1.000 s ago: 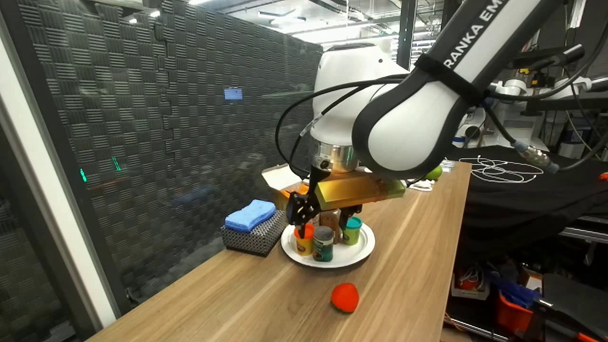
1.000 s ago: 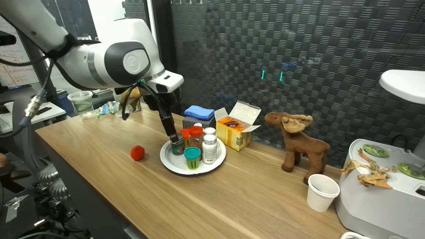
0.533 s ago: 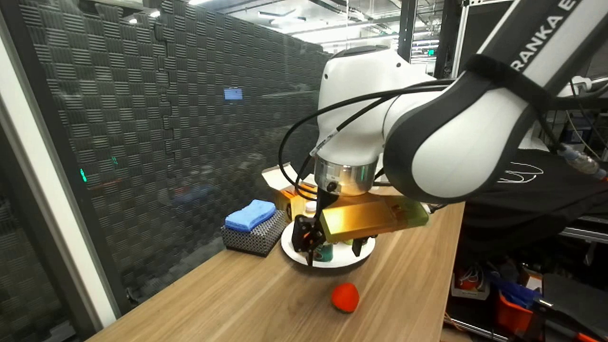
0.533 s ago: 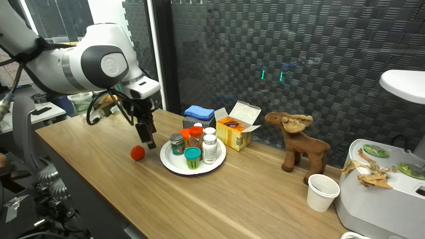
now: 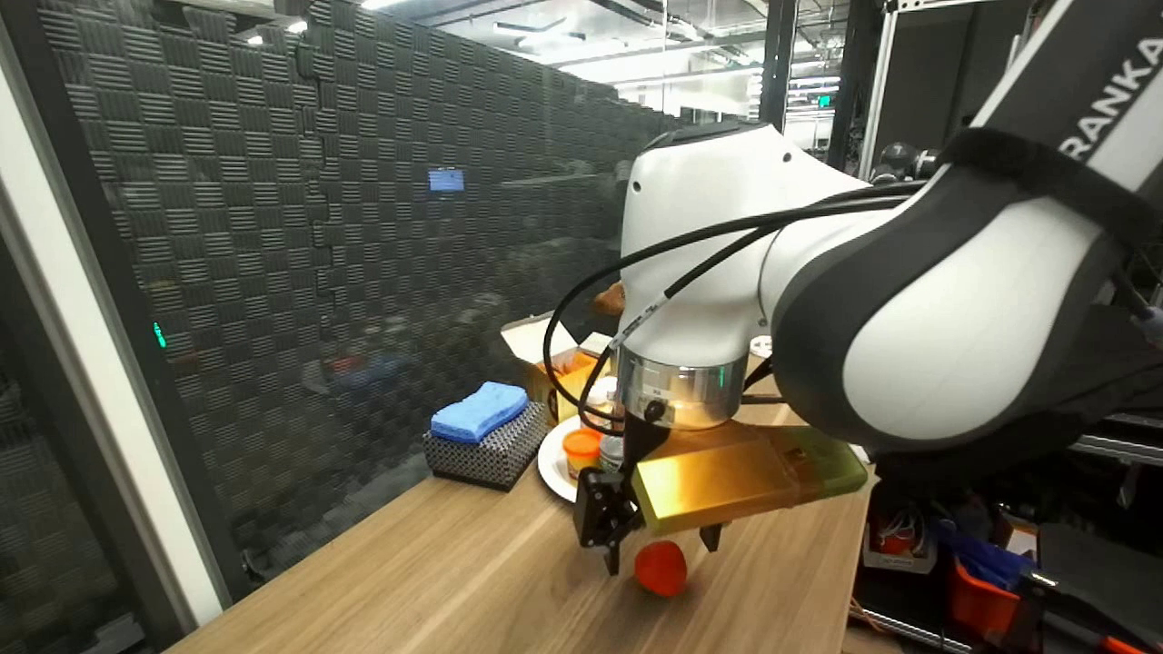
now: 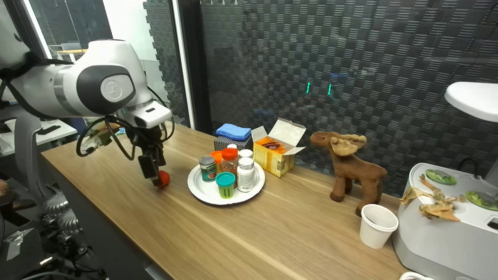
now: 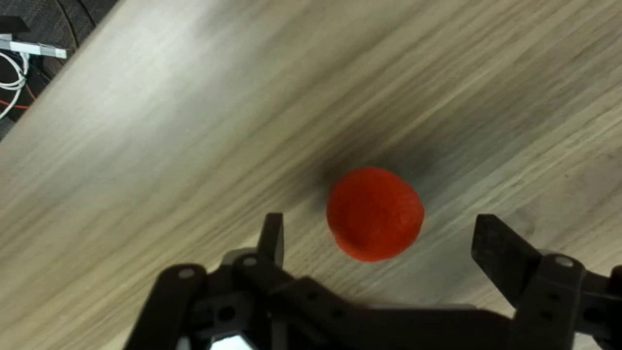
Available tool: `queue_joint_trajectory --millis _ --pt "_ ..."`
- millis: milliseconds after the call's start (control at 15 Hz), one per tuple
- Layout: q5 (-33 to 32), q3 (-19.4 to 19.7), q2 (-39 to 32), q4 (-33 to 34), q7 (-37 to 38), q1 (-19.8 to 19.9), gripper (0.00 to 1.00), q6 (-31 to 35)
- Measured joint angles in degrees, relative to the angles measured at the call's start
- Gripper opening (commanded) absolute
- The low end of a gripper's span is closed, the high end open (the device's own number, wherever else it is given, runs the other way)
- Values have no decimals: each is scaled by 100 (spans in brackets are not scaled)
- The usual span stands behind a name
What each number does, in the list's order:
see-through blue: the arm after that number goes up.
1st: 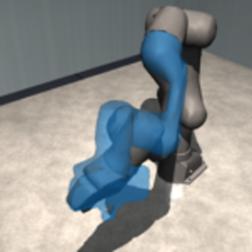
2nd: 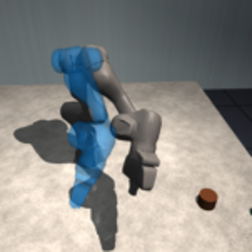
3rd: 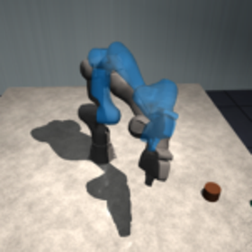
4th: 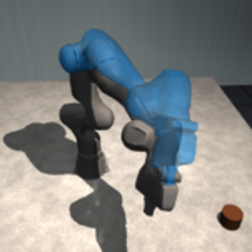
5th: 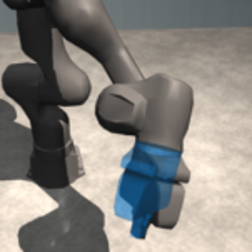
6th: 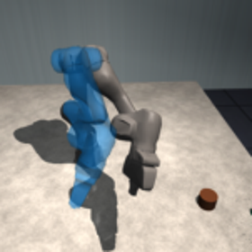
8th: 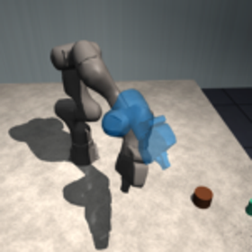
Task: Pick up the objects from the countertop and put them on the white plate.
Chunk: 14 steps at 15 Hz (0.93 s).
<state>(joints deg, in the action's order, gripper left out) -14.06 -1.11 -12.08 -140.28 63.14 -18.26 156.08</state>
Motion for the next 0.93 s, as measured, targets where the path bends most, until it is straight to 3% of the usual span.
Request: queue_joint_trajectory --millis 200,267,333,733,933 --pt "297 -154 0 -72 -145 45 100 -1" --pt "358 -175 0 -86 -173 58 91 -1" --pt "373 -177 0 -91 -181 68 74 -1" --pt "384 -153 -1 -82 -243 243 28 10" --pt "453 -160 -4 -66 -401 314 29 -4"
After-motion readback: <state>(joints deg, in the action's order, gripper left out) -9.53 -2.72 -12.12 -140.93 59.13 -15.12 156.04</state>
